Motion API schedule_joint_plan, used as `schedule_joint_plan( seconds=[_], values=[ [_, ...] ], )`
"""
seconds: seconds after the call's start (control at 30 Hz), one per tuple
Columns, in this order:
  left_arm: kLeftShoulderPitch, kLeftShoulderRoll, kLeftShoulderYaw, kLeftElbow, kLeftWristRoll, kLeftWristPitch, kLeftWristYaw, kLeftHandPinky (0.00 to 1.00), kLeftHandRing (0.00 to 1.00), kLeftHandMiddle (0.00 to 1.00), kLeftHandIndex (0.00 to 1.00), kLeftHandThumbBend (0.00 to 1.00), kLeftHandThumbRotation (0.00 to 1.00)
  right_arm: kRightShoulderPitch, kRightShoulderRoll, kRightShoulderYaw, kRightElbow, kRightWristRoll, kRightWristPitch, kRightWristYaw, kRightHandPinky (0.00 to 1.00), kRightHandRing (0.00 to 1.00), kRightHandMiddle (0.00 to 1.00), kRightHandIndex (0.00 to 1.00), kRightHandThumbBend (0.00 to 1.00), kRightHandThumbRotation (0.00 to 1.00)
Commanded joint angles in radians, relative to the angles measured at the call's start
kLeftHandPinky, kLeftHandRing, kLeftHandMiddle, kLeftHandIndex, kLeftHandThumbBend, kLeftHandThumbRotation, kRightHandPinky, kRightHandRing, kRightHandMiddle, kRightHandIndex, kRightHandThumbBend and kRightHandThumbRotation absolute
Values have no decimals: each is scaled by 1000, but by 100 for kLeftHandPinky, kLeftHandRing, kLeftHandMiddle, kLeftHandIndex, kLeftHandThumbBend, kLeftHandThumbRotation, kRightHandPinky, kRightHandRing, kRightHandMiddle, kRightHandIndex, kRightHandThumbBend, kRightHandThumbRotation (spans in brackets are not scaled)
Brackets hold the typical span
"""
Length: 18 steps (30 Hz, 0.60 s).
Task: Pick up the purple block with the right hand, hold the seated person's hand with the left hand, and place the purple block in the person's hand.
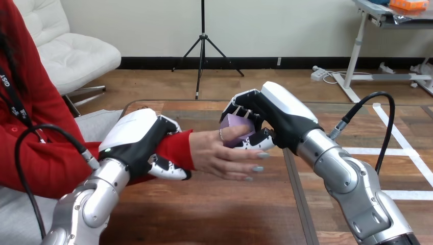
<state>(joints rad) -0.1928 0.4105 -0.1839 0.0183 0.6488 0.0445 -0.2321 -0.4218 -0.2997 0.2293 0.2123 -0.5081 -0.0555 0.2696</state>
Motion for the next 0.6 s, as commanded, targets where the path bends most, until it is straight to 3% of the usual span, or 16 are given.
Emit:
schedule_joint_plan(
  seconds=[0.0,0.13,0.57],
  values=[
    [-181,-26,12,-164,-29,-70,38,44,54,60,62,77,27,-87,-5,4,-94,42,-57,25,44,54,59,61,65,14],
    [-176,-26,15,-160,-33,-87,49,47,58,64,66,82,38,-81,-15,-4,-92,50,-66,34,48,58,63,64,68,27],
    [-156,-26,29,-156,-76,-117,43,51,63,68,71,96,58,-58,-66,-17,-81,58,-90,35,56,64,67,69,76,67]
  ],
)
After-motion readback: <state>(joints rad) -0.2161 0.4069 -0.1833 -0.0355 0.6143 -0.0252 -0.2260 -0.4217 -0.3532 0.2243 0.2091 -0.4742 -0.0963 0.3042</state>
